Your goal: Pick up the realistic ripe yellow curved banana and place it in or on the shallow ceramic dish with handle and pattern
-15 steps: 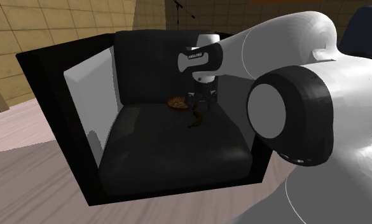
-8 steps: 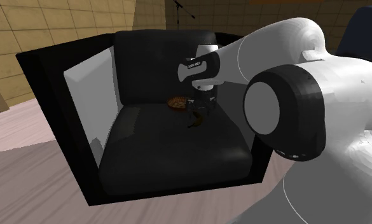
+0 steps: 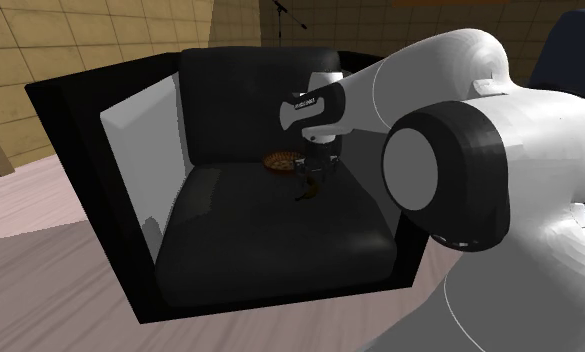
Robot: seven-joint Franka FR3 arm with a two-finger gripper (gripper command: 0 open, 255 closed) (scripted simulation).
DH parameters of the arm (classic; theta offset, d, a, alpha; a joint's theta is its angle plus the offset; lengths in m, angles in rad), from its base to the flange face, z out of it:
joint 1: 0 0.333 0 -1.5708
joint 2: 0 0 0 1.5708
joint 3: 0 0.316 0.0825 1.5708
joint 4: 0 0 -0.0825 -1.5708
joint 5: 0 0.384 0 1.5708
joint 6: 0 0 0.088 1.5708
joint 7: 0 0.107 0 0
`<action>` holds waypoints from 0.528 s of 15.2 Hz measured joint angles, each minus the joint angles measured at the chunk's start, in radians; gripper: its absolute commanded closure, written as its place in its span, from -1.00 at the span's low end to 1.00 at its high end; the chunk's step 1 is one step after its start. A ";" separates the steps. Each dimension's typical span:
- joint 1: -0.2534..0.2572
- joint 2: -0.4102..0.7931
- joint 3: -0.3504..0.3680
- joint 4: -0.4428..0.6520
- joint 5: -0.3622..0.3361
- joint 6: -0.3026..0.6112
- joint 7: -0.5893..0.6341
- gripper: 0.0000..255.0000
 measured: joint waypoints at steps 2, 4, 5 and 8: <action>-0.001 -0.005 -0.002 0.003 -0.002 0.003 0.000 1.00; -0.002 -0.005 -0.002 0.002 0.000 0.004 -0.001 1.00; -0.002 -0.006 -0.002 0.002 0.000 0.005 0.000 1.00; 0.000 -0.007 0.000 0.003 0.001 -0.002 0.003 1.00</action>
